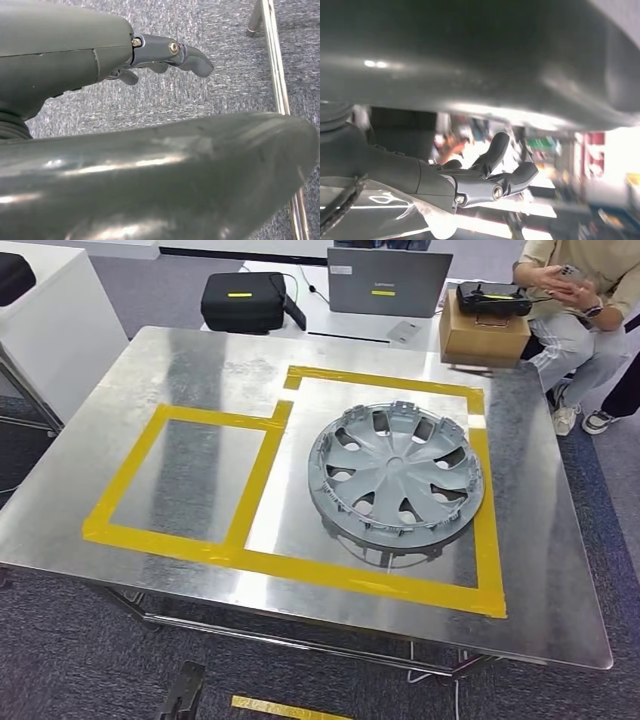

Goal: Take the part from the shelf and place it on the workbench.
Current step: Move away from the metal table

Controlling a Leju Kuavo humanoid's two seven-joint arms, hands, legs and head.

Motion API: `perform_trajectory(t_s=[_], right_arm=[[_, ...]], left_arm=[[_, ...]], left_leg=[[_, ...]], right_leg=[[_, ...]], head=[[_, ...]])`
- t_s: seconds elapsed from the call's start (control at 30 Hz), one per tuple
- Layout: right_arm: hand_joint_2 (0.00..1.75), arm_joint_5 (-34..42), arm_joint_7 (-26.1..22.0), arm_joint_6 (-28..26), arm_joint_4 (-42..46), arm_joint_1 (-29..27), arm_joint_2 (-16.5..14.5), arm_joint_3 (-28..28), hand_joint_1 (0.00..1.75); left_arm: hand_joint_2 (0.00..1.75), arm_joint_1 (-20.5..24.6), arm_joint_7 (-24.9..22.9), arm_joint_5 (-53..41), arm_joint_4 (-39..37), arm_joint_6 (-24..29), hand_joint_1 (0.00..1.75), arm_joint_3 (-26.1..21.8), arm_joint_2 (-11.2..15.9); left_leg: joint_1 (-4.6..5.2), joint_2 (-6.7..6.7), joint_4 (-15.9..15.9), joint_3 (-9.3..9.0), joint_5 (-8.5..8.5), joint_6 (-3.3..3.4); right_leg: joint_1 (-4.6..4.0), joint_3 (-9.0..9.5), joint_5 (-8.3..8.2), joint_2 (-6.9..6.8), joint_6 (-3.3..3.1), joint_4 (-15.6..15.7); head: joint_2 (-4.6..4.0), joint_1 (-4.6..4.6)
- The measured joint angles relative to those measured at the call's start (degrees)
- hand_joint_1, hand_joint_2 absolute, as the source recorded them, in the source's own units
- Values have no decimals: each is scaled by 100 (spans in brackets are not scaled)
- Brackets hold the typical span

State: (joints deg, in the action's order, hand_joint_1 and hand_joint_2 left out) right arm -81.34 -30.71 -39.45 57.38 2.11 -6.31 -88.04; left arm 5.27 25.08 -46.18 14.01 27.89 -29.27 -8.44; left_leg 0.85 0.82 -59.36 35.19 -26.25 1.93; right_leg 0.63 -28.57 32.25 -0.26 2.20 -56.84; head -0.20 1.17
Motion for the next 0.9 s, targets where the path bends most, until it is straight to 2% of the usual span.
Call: perform_trajectory(t_s=[0.1, 0.27, 0.37, 0.57, 0.73, 0.9], right_arm=[[0, 189, 298, 1, -721, 19, -38, 13, 0], [0, -256, 813, 49, -2287, 49, -115, 85, 0], [0, -348, 978, 223, -2936, 85, -185, 144, 0], [0, -355, 1158, 765, -3741, 137, -255, 193, 0], [0, -60, 1195, 1286, -4041, 188, -265, 178, 0], [0, -415, 1266, 1934, -4214, 195, -298, 260, 0]], left_arm=[[0, -2, 13, -144, 0, 6, 0, -78, -3], [0, -1, -38, -337, 0, -16, 0, -112, -14], [0, 0, -67, -410, 0, -48, 0, -112, -15], [0, 11, -113, -523, 0, -119, 0, -96, -15], [0, 14, -170, -618, 0, -199, 0, -77, -14], [0, 12, -331, -728, -3, -466, 0, 4, -28]], left_leg=[[-2, 0, 0, 0, 0, -1], [-5, -1, 1, -2, -1, -3], [-6, 0, 2, -4, -1, -4], [-6, 0, 3, -4, -1, -6], [-6, 0, 3, -4, -2, -7], [-5, -1, 2, -4, -2, -7]], right_leg=[[-2, 1, 1, 0, -2, 0], [-4, 1, 2, 1, -3, -1], [-5, 2, 4, 0, -6, -2], [-5, 3, 5, 1, -8, -4], [-4, 3, 6, 1, -9, -4], [-4, 4, 5, 1, -9, -4]], head=[[1, -2], [1, -2], [1, -1], [0, -1], [1, -2], [1, -1]])
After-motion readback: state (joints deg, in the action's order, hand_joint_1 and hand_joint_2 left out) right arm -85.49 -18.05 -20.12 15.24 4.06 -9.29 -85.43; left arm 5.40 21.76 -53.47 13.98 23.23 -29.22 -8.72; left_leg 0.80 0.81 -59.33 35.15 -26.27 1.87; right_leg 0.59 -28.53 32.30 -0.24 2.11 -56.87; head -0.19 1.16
